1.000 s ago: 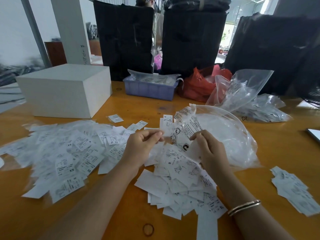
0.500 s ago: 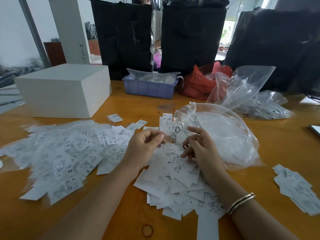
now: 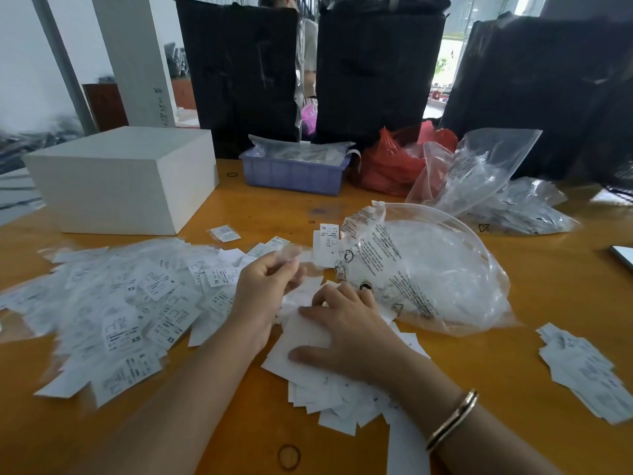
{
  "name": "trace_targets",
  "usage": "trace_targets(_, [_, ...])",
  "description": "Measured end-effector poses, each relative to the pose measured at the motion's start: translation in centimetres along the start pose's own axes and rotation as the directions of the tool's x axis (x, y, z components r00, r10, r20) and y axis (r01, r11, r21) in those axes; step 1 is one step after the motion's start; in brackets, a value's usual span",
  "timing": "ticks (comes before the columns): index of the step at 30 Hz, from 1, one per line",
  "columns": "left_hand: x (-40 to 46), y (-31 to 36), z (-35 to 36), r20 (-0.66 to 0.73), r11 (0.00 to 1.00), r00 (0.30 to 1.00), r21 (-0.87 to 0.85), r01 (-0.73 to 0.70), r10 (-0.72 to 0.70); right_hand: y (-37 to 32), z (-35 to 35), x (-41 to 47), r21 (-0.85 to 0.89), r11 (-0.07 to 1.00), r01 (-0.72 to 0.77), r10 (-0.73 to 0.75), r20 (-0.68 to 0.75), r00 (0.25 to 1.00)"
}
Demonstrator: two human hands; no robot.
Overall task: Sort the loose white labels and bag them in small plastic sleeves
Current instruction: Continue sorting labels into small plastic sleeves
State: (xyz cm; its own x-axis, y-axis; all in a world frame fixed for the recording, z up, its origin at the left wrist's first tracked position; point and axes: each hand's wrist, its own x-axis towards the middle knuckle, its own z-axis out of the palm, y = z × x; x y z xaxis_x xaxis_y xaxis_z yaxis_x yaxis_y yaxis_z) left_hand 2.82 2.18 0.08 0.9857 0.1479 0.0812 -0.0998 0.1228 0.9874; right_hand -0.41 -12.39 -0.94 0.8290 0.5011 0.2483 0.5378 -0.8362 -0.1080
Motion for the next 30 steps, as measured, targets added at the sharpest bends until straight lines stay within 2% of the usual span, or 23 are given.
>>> trace_targets(3, [-0.1,0.1,0.0,0.014,0.996,0.998,-0.075,0.056,-0.055,-0.1,0.2,0.2,0.105,0.993,-0.06,0.063,-0.024,0.998])
trace_targets(6, [-0.2,0.2,0.0,0.058,0.986,0.994,-0.131,0.099,-0.092,0.0,-0.4,0.3,0.372,0.919,-0.129,0.164,-0.063,0.984])
trace_targets(7, [-0.2,0.3,0.0,0.067,0.984,0.993,-0.144,0.105,-0.096,0.1,-0.6,0.2,0.511,0.843,-0.165,0.228,-0.062,0.972])
trace_targets(9, [-0.1,0.5,-0.1,0.075,0.982,0.993,-0.156,0.106,-0.095,0.4,-1.3,-0.2,0.766,0.615,-0.187,0.338,-0.041,0.94])
trace_targets(11, [-0.1,0.6,-0.1,0.077,0.976,0.992,-0.184,0.113,-0.1,0.9,-1.8,-0.6,0.895,0.41,-0.177,0.4,-0.002,0.917])
trace_targets(13, [-0.1,0.8,-0.1,0.084,0.961,0.99,-0.241,0.132,-0.115,1.2,-2.0,-0.7,0.945,0.29,-0.153,0.443,0.009,0.897])
trace_targets(16, [-0.1,1.0,-0.4,0.123,0.929,0.984,-0.334,0.161,-0.126,1.6,-2.3,-0.6,0.965,0.256,-0.058,0.514,-0.085,0.854])
trace_targets(19, [-0.1,1.1,-0.5,0.173,0.892,0.976,-0.41,0.192,-0.131,1.7,-2.3,-0.6,0.977,0.212,-0.032,0.578,-0.1,0.81])
trace_targets(23, [0.1,1.2,-0.5,0.191,0.873,0.972,-0.439,0.211,-0.139,1.8,-2.2,-0.7,0.988,0.155,-0.003,0.521,-0.079,0.85])
trace_targets(25, [0.1,1.2,-0.5,0.196,0.882,0.972,-0.425,0.203,-0.13,1.6,-2.0,-0.7,0.976,0.218,-0.016,0.515,-0.101,0.851])
trace_targets(27, [0.1,1.2,-0.5,0.203,0.888,0.972,-0.417,0.192,-0.115,1.5,-1.9,-0.5,0.95,0.311,-0.042,0.563,-0.149,0.813])
trace_targets(30, [0.0,1.2,-0.4,0.207,0.893,0.974,-0.416,0.173,-0.092,1.7,-1.7,-0.2,0.939,0.337,-0.067,0.623,-0.169,0.764])
